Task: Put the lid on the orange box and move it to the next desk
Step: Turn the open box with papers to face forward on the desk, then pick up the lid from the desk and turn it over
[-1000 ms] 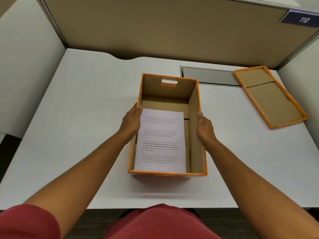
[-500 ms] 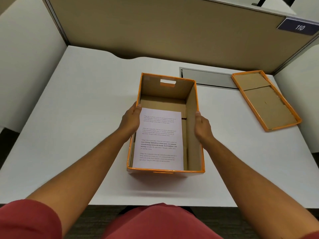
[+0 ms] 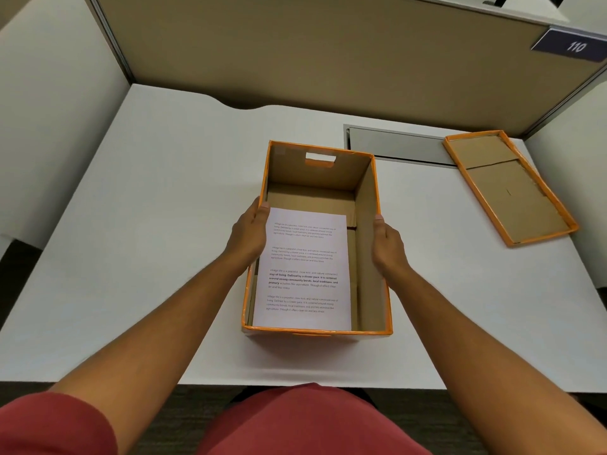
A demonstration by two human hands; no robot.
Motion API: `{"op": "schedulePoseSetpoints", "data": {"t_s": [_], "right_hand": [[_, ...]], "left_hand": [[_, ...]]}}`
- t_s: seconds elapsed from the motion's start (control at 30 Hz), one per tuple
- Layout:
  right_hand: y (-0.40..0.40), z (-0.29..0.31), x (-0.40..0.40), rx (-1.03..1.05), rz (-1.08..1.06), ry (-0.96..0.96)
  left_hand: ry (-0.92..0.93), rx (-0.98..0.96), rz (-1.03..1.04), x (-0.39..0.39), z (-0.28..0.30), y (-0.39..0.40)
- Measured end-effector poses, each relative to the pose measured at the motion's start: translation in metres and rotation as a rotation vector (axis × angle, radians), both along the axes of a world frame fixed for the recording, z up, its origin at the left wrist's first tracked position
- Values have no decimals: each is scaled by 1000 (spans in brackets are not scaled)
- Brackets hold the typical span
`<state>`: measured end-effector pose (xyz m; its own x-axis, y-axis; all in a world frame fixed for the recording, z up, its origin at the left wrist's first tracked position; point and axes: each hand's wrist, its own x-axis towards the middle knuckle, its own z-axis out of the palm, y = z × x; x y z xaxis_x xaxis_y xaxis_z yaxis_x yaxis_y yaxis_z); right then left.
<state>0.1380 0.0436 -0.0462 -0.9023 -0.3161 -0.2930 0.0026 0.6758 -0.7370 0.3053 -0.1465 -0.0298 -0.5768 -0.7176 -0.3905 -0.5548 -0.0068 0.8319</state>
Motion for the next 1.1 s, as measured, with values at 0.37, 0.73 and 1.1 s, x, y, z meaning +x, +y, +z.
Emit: {"op": "schedulePoseSetpoints", "data": {"t_s": [0.37,0.73,1.1], "right_hand": [[8,11,-9,-48,55,-115],[60,4,-81,-109,96,-38],[222,-45,-278,340,169,251]], "left_hand": [[-300,-692,-137,-4,4,7],[51,-866,-434,-126,32,116],[0,-583,-608,-280,-5,247]]}}
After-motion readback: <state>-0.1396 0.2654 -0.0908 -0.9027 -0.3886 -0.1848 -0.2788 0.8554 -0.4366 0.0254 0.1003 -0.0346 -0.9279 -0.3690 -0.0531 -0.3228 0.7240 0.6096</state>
